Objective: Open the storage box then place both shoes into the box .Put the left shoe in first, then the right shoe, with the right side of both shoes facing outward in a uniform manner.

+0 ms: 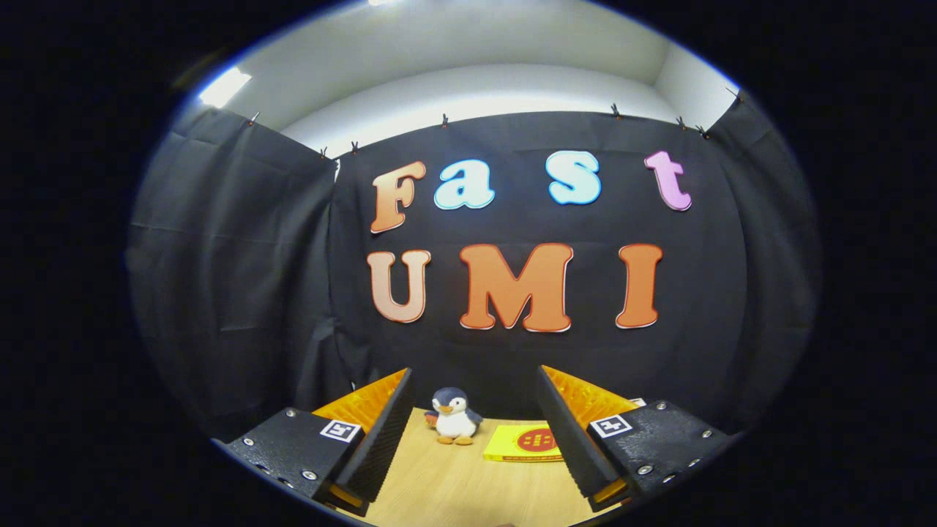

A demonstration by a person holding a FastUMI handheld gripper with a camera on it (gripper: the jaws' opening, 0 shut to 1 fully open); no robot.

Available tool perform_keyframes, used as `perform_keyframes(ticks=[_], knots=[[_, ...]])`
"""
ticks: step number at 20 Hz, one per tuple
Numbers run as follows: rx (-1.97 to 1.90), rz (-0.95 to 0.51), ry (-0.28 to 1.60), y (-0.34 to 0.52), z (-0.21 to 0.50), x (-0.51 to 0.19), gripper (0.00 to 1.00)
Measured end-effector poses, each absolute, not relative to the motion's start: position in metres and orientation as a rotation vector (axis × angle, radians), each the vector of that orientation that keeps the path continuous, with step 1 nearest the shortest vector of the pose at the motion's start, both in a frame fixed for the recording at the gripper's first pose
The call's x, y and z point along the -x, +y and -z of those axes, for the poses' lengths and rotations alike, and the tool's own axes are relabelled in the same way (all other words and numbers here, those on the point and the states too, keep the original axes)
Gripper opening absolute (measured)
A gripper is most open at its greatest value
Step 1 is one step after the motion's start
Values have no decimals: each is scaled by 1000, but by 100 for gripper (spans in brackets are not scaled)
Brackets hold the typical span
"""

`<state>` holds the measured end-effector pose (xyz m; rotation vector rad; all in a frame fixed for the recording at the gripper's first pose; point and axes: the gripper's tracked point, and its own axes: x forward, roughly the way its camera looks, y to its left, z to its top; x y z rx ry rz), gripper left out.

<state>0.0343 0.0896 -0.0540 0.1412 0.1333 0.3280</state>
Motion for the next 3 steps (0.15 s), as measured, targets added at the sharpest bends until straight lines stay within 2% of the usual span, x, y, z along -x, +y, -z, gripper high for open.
perform_keyframes(ticks=[3], knots=[[-148, -324, 105, 85, 47, -28, 98]])
